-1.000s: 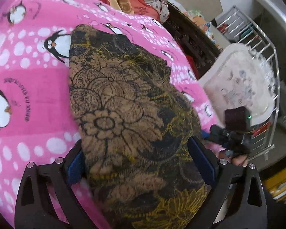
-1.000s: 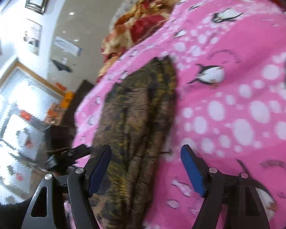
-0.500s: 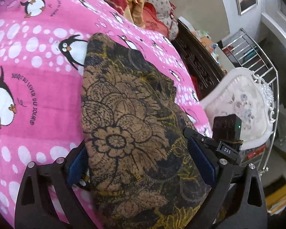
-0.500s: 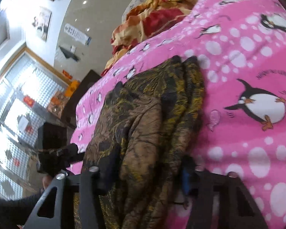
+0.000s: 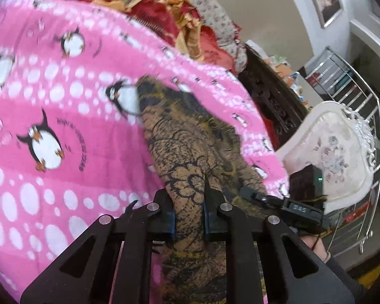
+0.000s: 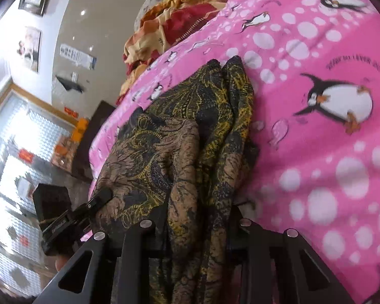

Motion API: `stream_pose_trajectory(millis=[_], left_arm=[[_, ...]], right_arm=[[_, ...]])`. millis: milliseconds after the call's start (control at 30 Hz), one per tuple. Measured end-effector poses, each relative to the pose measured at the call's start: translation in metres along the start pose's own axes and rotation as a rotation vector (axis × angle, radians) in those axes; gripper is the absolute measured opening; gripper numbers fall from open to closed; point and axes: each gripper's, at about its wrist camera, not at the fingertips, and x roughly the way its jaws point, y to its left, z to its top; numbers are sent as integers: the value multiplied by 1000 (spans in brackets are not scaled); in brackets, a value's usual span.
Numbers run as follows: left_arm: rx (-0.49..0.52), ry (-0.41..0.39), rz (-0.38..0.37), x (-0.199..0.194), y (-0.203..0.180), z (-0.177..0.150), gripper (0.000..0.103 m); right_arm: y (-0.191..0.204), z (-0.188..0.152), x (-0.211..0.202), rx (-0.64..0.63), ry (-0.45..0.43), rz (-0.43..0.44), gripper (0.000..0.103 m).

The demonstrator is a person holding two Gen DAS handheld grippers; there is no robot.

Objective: Fold small clothes

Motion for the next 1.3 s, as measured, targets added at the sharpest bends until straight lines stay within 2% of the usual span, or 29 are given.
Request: stream_pose_trajectory(millis=[133, 333, 433, 467, 533, 567, 700, 833, 1033, 1300], left_arm=[[6, -22, 22, -27, 24, 17, 13], [4, -52, 119, -84, 92, 31, 13], [-59, -13, 123, -90, 122, 22, 16], [-89, 6, 125, -85, 129, 16, 20], [-134, 24, 127, -73, 144, 6, 26], [-125, -5, 118, -74, 145, 3, 27], [-114, -29, 102, -79, 147, -3, 29], [-108, -58, 86, -88, 150, -13, 32], [-123, -74, 76, -92, 148, -16, 33], [-144, -89, 58, -97, 151, -19, 34]], right_arm=[[15, -6, 15, 9, 26, 36, 28], [72, -21, 89, -35, 92, 117, 28], [85, -30, 114, -48, 103, 152, 28], [88, -32, 117, -77, 90, 138, 27], [83, -33, 114, -66, 82, 160, 27], [81, -33, 112, -61, 80, 166, 27], [77, -37, 101, -63, 63, 154, 31], [74, -52, 80, -45, 0, 152, 33], [73, -86, 46, -11, -124, 100, 33], [82, -113, 34, -20, -167, 12, 33]])
